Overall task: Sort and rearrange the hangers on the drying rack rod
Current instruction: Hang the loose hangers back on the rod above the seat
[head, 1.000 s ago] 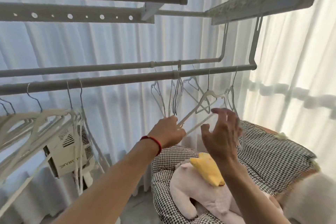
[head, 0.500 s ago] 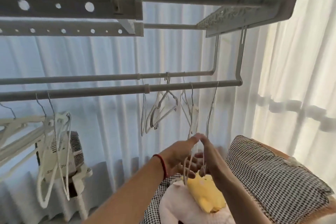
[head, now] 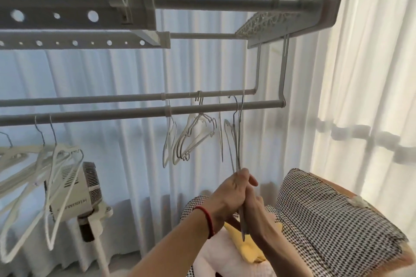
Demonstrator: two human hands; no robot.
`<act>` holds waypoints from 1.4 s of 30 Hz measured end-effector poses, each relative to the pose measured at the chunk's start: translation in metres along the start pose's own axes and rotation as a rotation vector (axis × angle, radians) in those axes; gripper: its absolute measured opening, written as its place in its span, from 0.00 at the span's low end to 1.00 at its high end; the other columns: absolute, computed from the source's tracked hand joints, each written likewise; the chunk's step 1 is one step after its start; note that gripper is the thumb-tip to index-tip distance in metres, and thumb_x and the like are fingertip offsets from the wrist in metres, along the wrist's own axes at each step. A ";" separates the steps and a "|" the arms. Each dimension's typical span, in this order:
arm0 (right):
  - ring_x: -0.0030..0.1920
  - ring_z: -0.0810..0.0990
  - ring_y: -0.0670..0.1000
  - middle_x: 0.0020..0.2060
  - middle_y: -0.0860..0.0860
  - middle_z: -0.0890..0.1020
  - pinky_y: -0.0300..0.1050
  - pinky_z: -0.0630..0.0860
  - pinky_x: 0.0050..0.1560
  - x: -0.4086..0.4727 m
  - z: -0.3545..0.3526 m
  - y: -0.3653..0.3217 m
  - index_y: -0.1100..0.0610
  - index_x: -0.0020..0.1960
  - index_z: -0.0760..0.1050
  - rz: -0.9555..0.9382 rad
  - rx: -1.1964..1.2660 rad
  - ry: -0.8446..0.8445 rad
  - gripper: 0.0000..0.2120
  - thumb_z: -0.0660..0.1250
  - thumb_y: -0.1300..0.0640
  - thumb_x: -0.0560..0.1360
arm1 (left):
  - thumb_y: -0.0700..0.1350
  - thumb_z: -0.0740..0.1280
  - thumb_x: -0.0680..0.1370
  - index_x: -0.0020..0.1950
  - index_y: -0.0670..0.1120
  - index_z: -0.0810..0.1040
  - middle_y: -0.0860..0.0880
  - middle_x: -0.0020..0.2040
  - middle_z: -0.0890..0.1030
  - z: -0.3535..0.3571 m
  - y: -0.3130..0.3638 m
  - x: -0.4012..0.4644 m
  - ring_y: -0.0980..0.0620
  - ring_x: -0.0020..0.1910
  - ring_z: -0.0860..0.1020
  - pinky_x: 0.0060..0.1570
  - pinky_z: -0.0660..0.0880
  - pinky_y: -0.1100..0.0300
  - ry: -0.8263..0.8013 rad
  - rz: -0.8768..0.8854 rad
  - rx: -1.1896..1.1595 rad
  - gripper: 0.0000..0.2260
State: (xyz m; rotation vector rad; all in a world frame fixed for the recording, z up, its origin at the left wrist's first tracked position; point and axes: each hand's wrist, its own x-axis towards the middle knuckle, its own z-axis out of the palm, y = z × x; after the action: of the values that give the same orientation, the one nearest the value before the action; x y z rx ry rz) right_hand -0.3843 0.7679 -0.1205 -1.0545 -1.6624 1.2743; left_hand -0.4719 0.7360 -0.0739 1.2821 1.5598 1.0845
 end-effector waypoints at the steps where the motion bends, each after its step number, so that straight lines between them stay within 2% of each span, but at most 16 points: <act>1: 0.37 0.69 0.45 0.49 0.67 0.75 0.46 0.73 0.44 -0.011 -0.003 -0.009 0.73 0.70 0.66 0.004 -0.021 -0.037 0.30 0.53 0.46 0.85 | 0.64 0.48 0.84 0.57 0.49 0.75 0.41 0.57 0.81 0.001 -0.003 -0.006 0.42 0.55 0.82 0.38 0.82 0.49 -0.006 0.009 -0.011 0.23; 5: 0.41 0.81 0.40 0.40 0.50 0.82 0.37 0.77 0.43 -0.046 -0.015 -0.015 0.56 0.51 0.78 -0.151 -0.211 -0.170 0.25 0.50 0.40 0.81 | 0.65 0.51 0.83 0.55 0.52 0.78 0.44 0.50 0.78 -0.002 -0.026 -0.039 0.45 0.40 0.78 0.30 0.79 0.52 -0.029 0.032 -0.057 0.22; 7: 0.38 0.82 0.40 0.39 0.49 0.86 0.44 0.78 0.44 -0.056 -0.023 -0.002 0.53 0.45 0.83 -0.223 -0.378 -0.098 0.23 0.55 0.41 0.80 | 0.64 0.52 0.83 0.57 0.55 0.79 0.48 0.47 0.75 -0.006 -0.039 -0.059 0.49 0.38 0.75 0.29 0.78 0.54 -0.063 0.047 -0.053 0.20; 9: 0.26 0.76 0.41 0.30 0.50 0.85 0.43 0.73 0.34 -0.062 -0.026 0.002 0.53 0.37 0.85 -0.240 -0.483 0.029 0.19 0.64 0.48 0.80 | 0.62 0.52 0.84 0.61 0.56 0.78 0.51 0.46 0.74 -0.012 -0.050 -0.079 0.54 0.37 0.74 0.31 0.77 0.57 -0.090 0.062 -0.007 0.18; 11: 0.24 0.74 0.42 0.26 0.49 0.82 0.39 0.70 0.31 -0.069 -0.027 -0.006 0.53 0.34 0.83 -0.293 -0.496 0.213 0.15 0.67 0.54 0.78 | 0.60 0.51 0.85 0.63 0.52 0.78 0.54 0.48 0.76 -0.020 -0.066 -0.094 0.60 0.37 0.75 0.33 0.75 0.65 -0.110 0.081 0.098 0.20; 14: 0.38 0.82 0.43 0.41 0.51 0.84 0.29 0.74 0.36 -0.082 -0.028 -0.028 0.54 0.47 0.79 -0.496 -0.356 0.487 0.03 0.68 0.56 0.79 | 0.58 0.51 0.85 0.61 0.49 0.78 0.57 0.55 0.77 -0.035 -0.095 -0.120 0.73 0.39 0.74 0.36 0.71 0.74 -0.173 0.097 0.207 0.21; 16: 0.50 0.82 0.49 0.55 0.54 0.82 0.30 0.76 0.46 -0.086 -0.026 -0.033 0.57 0.60 0.77 -0.612 -0.368 0.515 0.11 0.70 0.55 0.79 | 0.59 0.51 0.84 0.63 0.49 0.78 0.59 0.51 0.80 -0.047 -0.119 -0.138 0.75 0.34 0.73 0.36 0.71 0.76 -0.200 0.064 0.273 0.21; 20: 0.74 0.69 0.46 0.72 0.45 0.74 0.46 0.68 0.73 -0.089 -0.017 -0.028 0.51 0.74 0.73 -0.717 -0.681 0.099 0.25 0.71 0.47 0.78 | 0.52 0.53 0.86 0.65 0.42 0.78 0.63 0.34 0.81 -0.077 -0.154 -0.172 0.71 0.26 0.73 0.29 0.71 0.74 -0.232 0.003 0.311 0.20; 23: 0.74 0.69 0.41 0.70 0.40 0.75 0.33 0.61 0.74 -0.097 0.004 -0.023 0.50 0.73 0.75 -0.699 -0.698 -0.107 0.29 0.70 0.40 0.75 | 0.48 0.53 0.86 0.66 0.43 0.78 0.63 0.37 0.77 -0.096 -0.170 -0.193 0.71 0.28 0.74 0.31 0.70 0.75 -0.259 -0.036 0.307 0.18; 25: 0.71 0.71 0.39 0.69 0.40 0.75 0.26 0.60 0.71 -0.104 0.019 -0.019 0.50 0.72 0.76 -0.692 -0.699 -0.180 0.33 0.72 0.38 0.71 | 0.51 0.53 0.86 0.64 0.49 0.80 0.61 0.41 0.78 -0.108 -0.181 -0.207 0.61 0.32 0.74 0.30 0.69 0.71 -0.260 -0.065 0.295 0.17; 27: 0.68 0.74 0.39 0.68 0.43 0.78 0.27 0.65 0.69 -0.107 0.033 -0.015 0.51 0.71 0.77 -0.700 -0.684 -0.181 0.32 0.74 0.40 0.71 | 0.57 0.54 0.83 0.58 0.58 0.81 0.58 0.41 0.78 -0.118 -0.193 -0.216 0.47 0.37 0.69 0.29 0.68 0.62 -0.261 -0.081 0.256 0.17; 29: 0.65 0.78 0.39 0.65 0.45 0.82 0.28 0.69 0.66 -0.109 0.044 -0.013 0.51 0.68 0.80 -0.715 -0.627 -0.151 0.27 0.75 0.42 0.72 | 0.61 0.54 0.81 0.55 0.63 0.81 0.47 0.43 0.72 -0.127 -0.202 -0.221 0.46 0.38 0.67 0.29 0.69 0.60 -0.261 -0.097 0.257 0.16; 33: 0.62 0.80 0.39 0.61 0.45 0.84 0.29 0.72 0.64 -0.109 0.062 -0.010 0.51 0.64 0.83 -0.717 -0.568 -0.122 0.23 0.78 0.45 0.71 | 0.63 0.54 0.81 0.56 0.64 0.81 0.56 0.40 0.72 -0.136 -0.210 -0.230 0.47 0.40 0.69 0.36 0.73 0.54 -0.238 -0.136 0.247 0.16; 38: 0.62 0.81 0.42 0.62 0.46 0.84 0.43 0.77 0.65 -0.106 0.078 -0.006 0.51 0.67 0.80 -0.714 -0.539 -0.091 0.28 0.78 0.41 0.70 | 0.65 0.54 0.81 0.59 0.62 0.81 0.45 0.45 0.69 -0.145 -0.216 -0.236 0.46 0.39 0.68 0.36 0.72 0.52 -0.196 -0.162 0.231 0.18; 40: 0.66 0.78 0.43 0.66 0.45 0.81 0.41 0.74 0.67 -0.107 0.081 -0.004 0.50 0.72 0.75 -0.660 -0.528 -0.084 0.35 0.77 0.37 0.68 | 0.64 0.55 0.82 0.59 0.62 0.81 0.48 0.43 0.71 -0.147 -0.216 -0.238 0.45 0.40 0.67 0.36 0.71 0.52 -0.184 -0.167 0.198 0.18; 42: 0.66 0.78 0.43 0.65 0.46 0.82 0.43 0.74 0.67 -0.107 0.084 -0.001 0.50 0.71 0.75 -0.626 -0.520 -0.052 0.36 0.76 0.36 0.68 | 0.61 0.55 0.83 0.58 0.60 0.82 0.62 0.39 0.75 -0.150 -0.215 -0.238 0.45 0.40 0.67 0.36 0.71 0.54 -0.164 -0.169 0.185 0.17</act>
State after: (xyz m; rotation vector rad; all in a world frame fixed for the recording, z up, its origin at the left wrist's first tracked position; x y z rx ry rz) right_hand -0.4238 0.6406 -0.1458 -0.6791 -2.1950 0.4756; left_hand -0.6399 0.4604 -0.2186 1.2988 1.6390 0.7247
